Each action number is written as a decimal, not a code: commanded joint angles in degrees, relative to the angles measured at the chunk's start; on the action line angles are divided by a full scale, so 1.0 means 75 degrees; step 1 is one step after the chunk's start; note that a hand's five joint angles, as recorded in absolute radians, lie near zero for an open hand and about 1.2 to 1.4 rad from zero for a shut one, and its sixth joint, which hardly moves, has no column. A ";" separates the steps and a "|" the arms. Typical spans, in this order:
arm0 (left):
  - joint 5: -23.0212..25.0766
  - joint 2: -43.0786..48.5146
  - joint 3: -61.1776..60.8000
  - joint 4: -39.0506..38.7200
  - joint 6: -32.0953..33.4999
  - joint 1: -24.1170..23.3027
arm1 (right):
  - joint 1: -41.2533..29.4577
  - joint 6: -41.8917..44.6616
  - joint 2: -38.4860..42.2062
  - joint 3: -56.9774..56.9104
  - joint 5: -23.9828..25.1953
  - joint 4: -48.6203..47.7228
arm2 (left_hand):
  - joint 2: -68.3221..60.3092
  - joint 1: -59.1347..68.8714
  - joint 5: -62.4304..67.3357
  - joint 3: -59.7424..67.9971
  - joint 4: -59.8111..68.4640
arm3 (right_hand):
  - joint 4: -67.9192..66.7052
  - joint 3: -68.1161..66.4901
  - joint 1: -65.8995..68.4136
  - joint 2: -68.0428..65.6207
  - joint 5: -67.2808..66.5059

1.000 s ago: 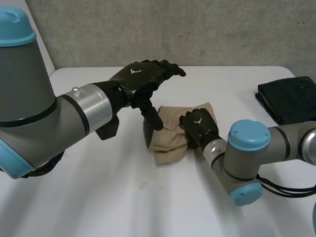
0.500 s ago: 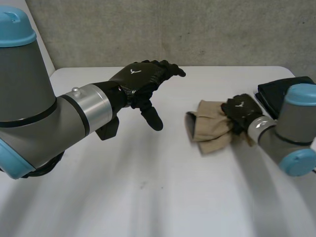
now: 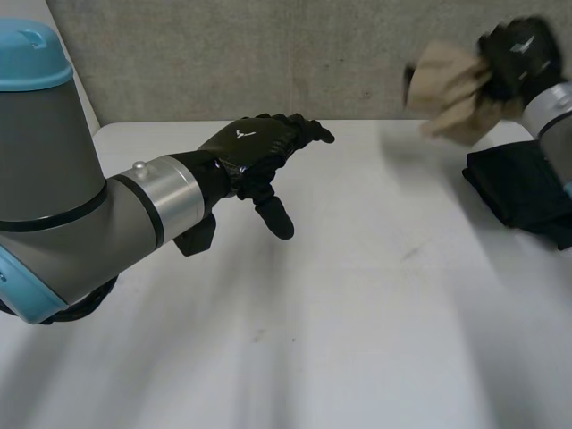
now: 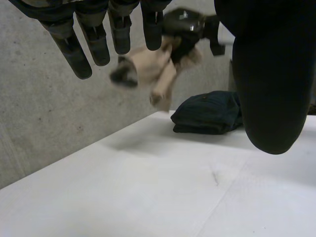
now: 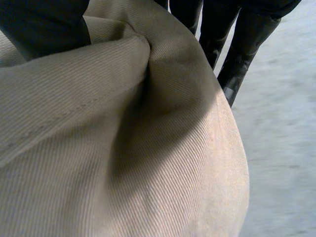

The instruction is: Fold the laundry.

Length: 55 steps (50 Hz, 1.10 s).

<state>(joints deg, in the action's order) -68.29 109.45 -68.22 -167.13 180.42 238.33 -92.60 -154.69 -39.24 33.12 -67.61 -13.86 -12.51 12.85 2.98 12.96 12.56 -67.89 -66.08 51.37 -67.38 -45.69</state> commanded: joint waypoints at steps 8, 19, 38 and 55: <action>0.0000 0.0032 -0.0034 -0.0005 -0.0010 0.0003 | 0.1893 -0.0586 0.1329 -0.1416 0.1654 0.0476 | 0.0059 -0.0104 -0.0122 -0.0119 -0.0066 | -0.1615 -0.1855 0.3818 -0.1683 -0.3242; 0.0000 0.0254 -0.0104 -0.0064 -0.0033 0.0003 | 0.2690 -0.0480 0.2278 -0.1030 0.2979 0.0582 | 0.0036 -0.0082 -0.0100 -0.0097 -0.0043 | -0.1615 -0.1855 0.3818 -0.1683 -0.3242; -0.0011 0.0208 -0.0081 -0.0064 -0.0045 0.0003 | 0.2902 0.0633 0.0722 0.0306 0.1926 0.1354 | 0.0036 -0.0082 -0.0100 -0.0097 -0.0043 | 0.7718 0.7478 -0.5516 0.7651 0.6091; -0.1123 -0.0635 -0.0092 -0.0345 -0.0209 0.0132 | -0.0272 -0.0677 -0.3017 0.1875 -0.1637 0.2761 | 0.0149 -0.0194 -0.0212 -0.0209 -0.0155 | 0.7718 0.7478 -0.5516 0.7651 0.6091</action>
<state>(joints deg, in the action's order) -71.53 107.19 -68.67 -168.24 178.81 238.54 -83.21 -153.25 -55.37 40.95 -73.73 4.59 -12.51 12.84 2.98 12.96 12.56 -13.57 -12.59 11.74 -12.69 -3.90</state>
